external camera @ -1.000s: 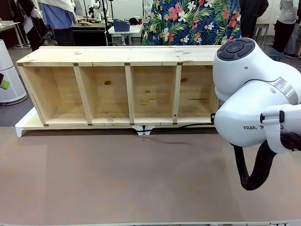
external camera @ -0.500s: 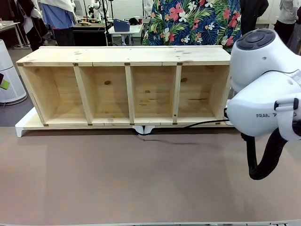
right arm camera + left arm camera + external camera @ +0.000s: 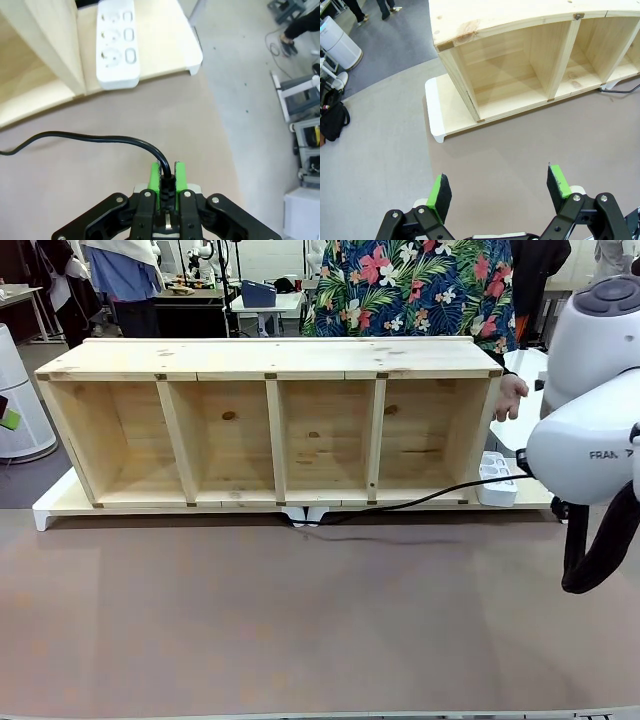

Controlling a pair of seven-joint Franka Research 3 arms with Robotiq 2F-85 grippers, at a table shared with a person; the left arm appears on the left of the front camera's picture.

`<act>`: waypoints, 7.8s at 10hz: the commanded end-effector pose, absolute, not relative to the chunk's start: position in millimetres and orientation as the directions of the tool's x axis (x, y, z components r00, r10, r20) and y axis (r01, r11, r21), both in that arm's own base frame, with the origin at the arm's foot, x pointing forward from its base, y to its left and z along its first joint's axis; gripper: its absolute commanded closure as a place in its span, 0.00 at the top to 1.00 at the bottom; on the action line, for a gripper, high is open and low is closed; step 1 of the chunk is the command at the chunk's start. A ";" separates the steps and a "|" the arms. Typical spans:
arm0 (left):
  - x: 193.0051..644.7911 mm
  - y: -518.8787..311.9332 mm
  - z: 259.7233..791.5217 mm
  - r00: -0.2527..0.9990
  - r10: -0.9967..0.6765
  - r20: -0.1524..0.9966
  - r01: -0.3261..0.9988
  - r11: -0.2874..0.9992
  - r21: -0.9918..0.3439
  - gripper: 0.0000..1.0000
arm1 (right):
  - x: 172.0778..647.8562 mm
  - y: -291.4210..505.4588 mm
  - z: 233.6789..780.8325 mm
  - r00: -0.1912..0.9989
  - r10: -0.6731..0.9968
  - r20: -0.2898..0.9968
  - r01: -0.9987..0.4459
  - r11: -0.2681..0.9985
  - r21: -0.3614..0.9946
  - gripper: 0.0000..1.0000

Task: Perform cable management.
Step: Pull the grasped Power Cable to the location of the Power Strip, then release the Power Cable when the human grasps it.

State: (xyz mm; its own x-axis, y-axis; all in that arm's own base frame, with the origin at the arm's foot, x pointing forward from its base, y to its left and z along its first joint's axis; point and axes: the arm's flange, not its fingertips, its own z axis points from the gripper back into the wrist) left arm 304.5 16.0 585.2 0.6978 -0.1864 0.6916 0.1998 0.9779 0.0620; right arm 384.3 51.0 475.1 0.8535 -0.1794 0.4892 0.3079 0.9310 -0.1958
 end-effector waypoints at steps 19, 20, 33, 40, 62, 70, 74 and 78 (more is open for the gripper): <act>304.4 17.5 584.9 0.702 -0.182 0.689 0.198 0.979 0.057 1.00 | 484.1 34.5 512.0 0.740 -0.307 0.599 0.346 0.937 0.053 0.15; 304.4 17.5 584.9 0.702 -0.182 0.689 0.198 0.979 0.057 1.00 | 489.1 35.6 508.9 0.743 -0.303 0.597 0.340 0.939 0.054 0.15; 304.4 17.5 584.9 0.702 -0.182 0.689 0.198 0.979 0.057 1.00 | 496.5 27.4 493.4 0.770 -0.302 0.562 0.332 0.942 0.050 0.15; 304.4 17.5 584.9 0.702 -0.182 0.689 0.198 0.979 0.057 1.00 | 496.5 27.4 493.4 0.770 -0.302 0.562 0.332 0.942 0.050 0.15; 304.4 17.5 584.9 0.702 -0.182 0.689 0.198 0.979 0.057 1.00 | 496.1 25.6 493.5 0.771 -0.305 0.559 0.334 0.941 0.053 0.15; 304.4 17.5 584.9 0.702 -0.182 0.689 0.198 0.979 0.057 1.00 | 494.8 28.5 495.6 0.829 -0.270 0.490 0.294 0.955 0.030 0.53; 304.4 17.5 584.9 0.702 -0.182 0.689 0.198 0.979 0.057 1.00 | 494.0 29.1 498.0 0.836 -0.256 0.485 0.281 0.959 0.022 0.68; 304.4 17.5 584.9 0.702 -0.182 0.689 0.198 0.979 0.057 1.00 | 493.4 30.1 498.9 0.837 -0.249 0.487 0.277 0.961 0.015 1.00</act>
